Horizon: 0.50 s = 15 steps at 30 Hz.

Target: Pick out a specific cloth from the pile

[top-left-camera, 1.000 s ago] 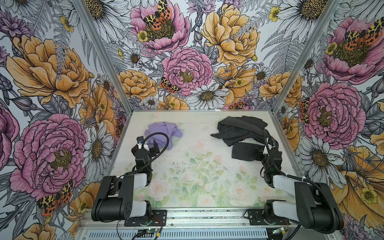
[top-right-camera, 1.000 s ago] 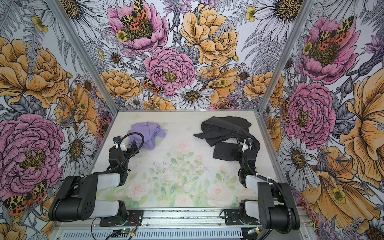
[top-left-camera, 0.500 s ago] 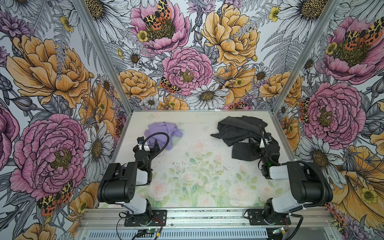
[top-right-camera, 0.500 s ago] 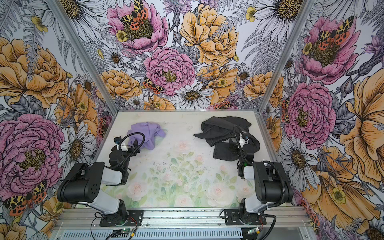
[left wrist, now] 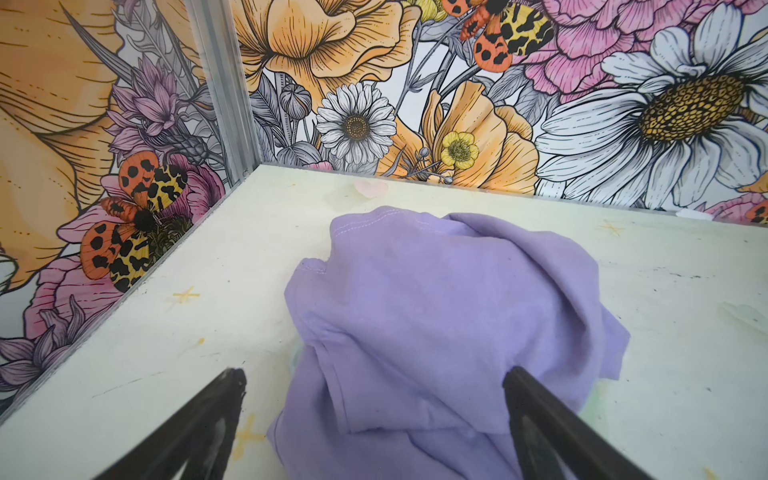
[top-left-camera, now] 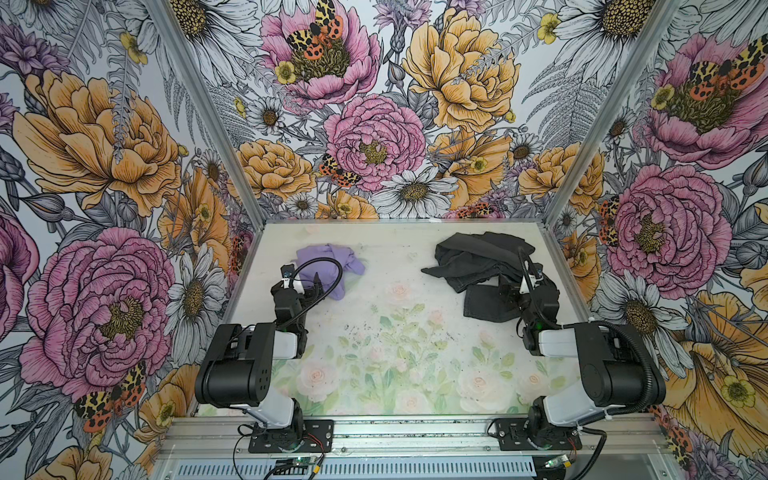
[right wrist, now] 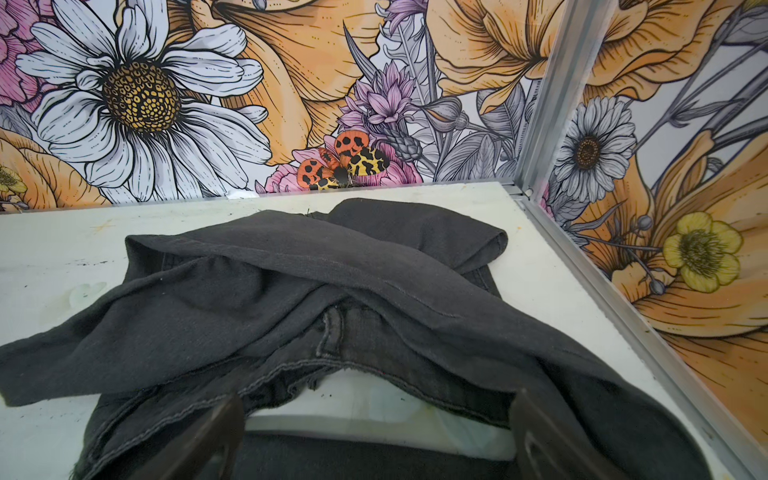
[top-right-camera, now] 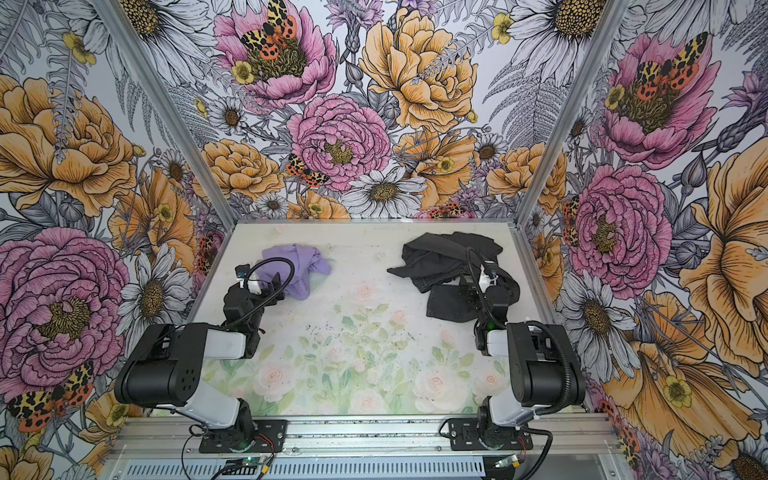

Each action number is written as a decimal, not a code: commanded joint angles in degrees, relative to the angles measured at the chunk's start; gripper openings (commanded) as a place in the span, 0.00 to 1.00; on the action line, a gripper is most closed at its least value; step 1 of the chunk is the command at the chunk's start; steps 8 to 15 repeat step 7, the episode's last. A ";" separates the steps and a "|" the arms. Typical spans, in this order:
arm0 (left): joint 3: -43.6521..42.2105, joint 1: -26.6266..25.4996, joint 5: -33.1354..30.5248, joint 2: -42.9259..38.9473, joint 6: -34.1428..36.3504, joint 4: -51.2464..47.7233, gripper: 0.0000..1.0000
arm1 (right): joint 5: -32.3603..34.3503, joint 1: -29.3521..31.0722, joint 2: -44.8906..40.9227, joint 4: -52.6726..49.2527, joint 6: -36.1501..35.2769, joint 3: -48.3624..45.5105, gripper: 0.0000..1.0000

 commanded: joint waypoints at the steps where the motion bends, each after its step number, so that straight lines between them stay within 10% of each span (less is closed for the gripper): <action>1: 0.94 -0.51 -0.73 -0.48 1.26 -0.38 0.99 | 0.77 0.32 0.04 0.71 0.34 -0.18 1.00; 15: 0.98 -0.60 -0.73 -0.48 1.54 -0.50 0.99 | 0.76 0.31 -0.01 0.62 0.32 -0.18 1.00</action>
